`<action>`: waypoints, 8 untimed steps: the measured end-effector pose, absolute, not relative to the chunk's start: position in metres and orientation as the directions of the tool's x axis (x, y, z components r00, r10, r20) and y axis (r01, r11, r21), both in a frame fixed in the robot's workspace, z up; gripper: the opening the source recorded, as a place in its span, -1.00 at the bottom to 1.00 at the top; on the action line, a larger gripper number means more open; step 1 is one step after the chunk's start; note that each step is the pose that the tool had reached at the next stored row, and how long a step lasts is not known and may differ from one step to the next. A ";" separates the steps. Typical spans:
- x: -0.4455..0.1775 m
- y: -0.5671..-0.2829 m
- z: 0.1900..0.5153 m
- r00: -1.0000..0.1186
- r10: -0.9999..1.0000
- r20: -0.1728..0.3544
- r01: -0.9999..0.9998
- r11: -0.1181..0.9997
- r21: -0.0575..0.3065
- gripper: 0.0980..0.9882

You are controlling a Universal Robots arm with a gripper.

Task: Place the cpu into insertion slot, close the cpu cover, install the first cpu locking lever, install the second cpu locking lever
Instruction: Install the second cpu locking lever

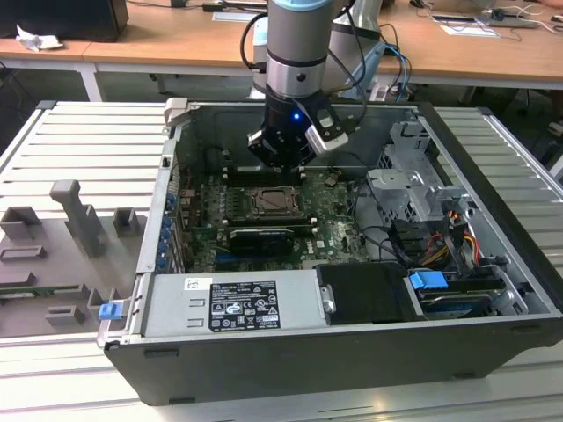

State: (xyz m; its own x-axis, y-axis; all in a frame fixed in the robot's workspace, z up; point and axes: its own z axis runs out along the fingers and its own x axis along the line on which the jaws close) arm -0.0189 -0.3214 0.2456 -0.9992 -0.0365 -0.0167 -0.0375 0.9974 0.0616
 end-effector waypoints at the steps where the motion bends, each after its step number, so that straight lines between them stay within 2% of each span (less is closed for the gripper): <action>1: -0.019 -0.323 0.246 -0.999 -0.037 -0.017 -0.037 0.997 0.062 -0.98; 8: -0.019 -0.338 0.246 -0.999 -0.037 -0.015 -0.037 0.997 0.063 -0.98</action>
